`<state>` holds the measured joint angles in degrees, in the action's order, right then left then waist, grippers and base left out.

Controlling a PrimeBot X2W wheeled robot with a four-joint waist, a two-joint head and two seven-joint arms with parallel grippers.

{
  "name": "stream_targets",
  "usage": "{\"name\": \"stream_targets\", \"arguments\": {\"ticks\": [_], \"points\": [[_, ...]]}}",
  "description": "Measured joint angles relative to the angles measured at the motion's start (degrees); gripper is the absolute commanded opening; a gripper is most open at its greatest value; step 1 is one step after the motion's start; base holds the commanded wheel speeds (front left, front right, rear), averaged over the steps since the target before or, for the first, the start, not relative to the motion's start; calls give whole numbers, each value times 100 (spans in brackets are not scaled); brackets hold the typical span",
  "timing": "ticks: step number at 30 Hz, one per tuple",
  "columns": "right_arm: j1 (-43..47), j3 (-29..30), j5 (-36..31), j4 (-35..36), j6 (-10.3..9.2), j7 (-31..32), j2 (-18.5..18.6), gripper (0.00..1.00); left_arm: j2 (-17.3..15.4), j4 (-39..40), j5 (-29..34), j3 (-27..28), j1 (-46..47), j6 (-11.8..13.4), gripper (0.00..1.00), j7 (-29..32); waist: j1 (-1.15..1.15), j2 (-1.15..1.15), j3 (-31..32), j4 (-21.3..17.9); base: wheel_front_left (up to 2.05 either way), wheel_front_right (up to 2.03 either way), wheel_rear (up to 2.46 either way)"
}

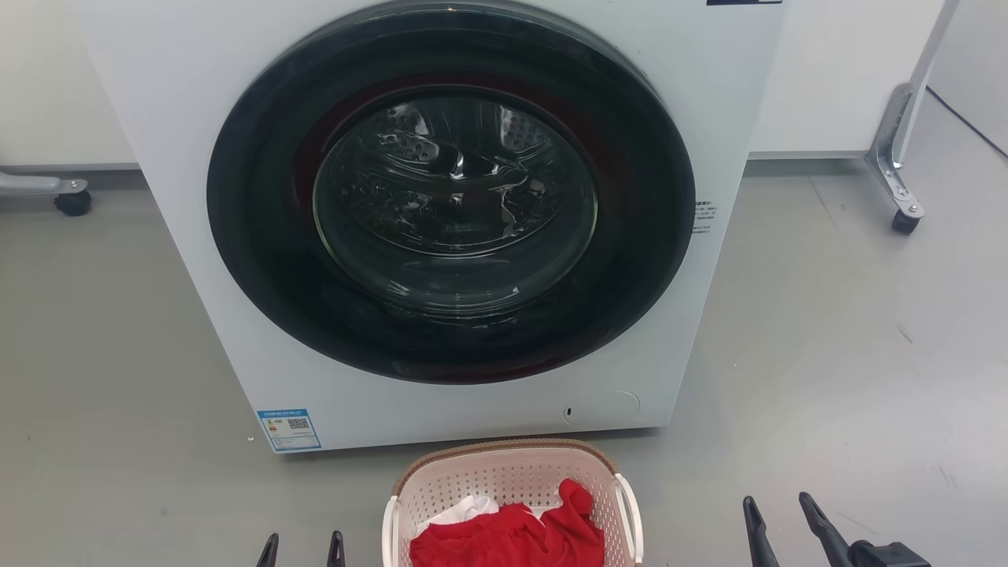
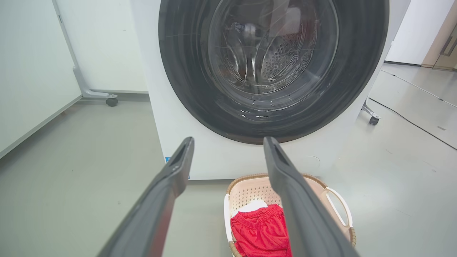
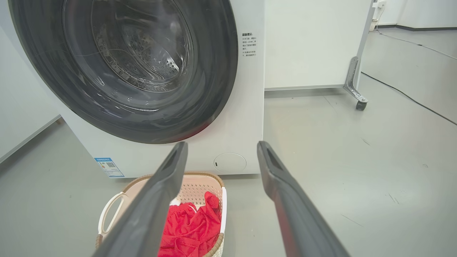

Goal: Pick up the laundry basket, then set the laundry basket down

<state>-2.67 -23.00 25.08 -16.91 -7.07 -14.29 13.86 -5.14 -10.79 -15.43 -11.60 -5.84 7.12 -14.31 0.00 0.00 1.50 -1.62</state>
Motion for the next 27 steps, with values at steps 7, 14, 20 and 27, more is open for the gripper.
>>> {"name": "stream_targets", "arguments": {"ticks": [7, 14, 20, 27], "points": [[68, 99, -87, 141, -5, 0, -7, 100, 33, 36, 147, 48, -47, 0, 100, 0, 0, 0, -17, -4, 0, 0, 0], [108, 190, -159, 221, -7, 0, -19, 100, 75, 68, 159, 70, -49, 0, 100, 0, 0, 0, -26, -4, 0, 0, 0], [166, 266, -249, 269, -7, 0, -51, 100, 102, 89, 176, 73, -49, 0, 100, 1, 0, 0, -34, -1, 0, 0, 0], [257, 301, -292, 187, -4, 12, -148, 0, 124, -27, 194, 77, -77, -7, 0, 11, 0, 0, -42, -2, 0, 0, 0]]}}
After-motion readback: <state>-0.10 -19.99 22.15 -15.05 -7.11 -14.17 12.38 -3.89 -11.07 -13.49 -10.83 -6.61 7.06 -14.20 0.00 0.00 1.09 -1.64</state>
